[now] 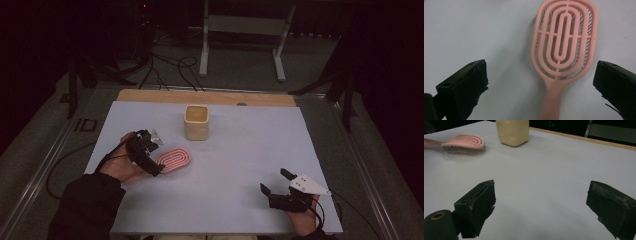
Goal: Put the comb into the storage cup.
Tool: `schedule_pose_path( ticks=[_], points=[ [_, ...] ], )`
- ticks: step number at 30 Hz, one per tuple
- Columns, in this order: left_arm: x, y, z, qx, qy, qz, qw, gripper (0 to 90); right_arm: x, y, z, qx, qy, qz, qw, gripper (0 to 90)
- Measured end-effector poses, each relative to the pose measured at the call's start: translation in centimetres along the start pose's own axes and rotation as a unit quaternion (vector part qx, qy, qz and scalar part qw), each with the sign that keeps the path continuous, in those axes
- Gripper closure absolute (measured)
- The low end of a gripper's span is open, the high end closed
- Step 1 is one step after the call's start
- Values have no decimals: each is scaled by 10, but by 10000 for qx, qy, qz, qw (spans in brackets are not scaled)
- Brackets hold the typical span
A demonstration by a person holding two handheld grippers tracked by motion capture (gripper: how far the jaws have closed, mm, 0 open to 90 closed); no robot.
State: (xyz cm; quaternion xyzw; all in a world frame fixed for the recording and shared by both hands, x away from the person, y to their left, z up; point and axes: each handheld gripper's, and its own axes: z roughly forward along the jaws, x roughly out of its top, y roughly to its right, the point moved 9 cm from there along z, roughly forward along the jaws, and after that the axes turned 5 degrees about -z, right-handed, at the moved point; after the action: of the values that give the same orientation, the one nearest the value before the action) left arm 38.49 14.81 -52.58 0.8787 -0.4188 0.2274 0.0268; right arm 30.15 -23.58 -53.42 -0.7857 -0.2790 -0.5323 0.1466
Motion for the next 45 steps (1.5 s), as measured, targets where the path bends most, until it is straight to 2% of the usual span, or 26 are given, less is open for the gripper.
schedule_pose_path(
  ticks=[9,27,38,45],
  points=[
    [-4,1,5,13,-203,93,9998,0,0,0,0,11,-7,-21,10000,85],
    [-19,0,16,-40,-515,92,9986,0,-1,-1,1,31,-26,-27,10000,85],
    [-25,4,23,-187,-748,11,9970,7,-1,-1,1,42,-34,-29,10000,85],
    [-30,6,25,-309,-904,-47,9954,42,-1,-1,2,62,-39,-26,10000,85]
  ],
)
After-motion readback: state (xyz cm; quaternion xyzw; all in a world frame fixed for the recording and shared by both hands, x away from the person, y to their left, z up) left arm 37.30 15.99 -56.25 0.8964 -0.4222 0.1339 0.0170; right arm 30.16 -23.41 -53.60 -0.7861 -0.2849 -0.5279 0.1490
